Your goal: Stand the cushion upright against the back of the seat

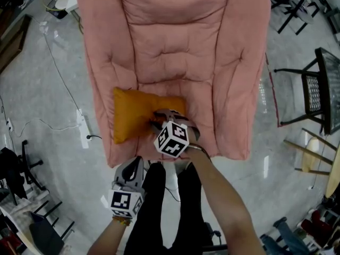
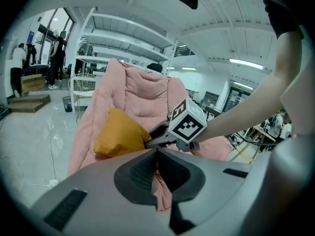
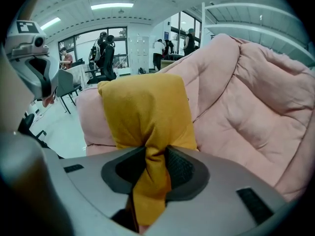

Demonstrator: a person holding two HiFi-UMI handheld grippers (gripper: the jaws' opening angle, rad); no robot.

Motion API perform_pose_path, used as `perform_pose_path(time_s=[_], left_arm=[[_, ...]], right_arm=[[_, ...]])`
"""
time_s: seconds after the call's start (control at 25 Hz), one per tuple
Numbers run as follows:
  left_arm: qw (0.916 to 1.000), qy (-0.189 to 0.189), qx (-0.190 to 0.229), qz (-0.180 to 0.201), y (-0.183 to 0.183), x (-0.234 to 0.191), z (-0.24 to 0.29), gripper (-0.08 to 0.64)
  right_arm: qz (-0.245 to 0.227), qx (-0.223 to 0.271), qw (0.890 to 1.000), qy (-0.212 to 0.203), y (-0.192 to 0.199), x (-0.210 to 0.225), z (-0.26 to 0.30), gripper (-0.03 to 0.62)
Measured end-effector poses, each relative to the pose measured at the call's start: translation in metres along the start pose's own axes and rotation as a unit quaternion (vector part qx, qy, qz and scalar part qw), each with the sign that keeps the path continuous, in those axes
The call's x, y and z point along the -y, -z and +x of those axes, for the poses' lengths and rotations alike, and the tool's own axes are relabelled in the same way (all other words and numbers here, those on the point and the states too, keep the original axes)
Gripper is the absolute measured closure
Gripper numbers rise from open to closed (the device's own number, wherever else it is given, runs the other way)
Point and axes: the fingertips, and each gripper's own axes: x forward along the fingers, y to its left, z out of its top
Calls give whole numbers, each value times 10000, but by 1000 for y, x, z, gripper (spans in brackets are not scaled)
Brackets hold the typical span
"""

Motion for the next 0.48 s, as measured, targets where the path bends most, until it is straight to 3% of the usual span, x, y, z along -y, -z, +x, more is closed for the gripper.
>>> perform_pose_path(time_s=[0.48], left_arm=[[9999, 33, 0, 128, -3, 4, 0, 548]], right_arm=[[385, 64, 9987, 334, 0, 0, -18, 511]])
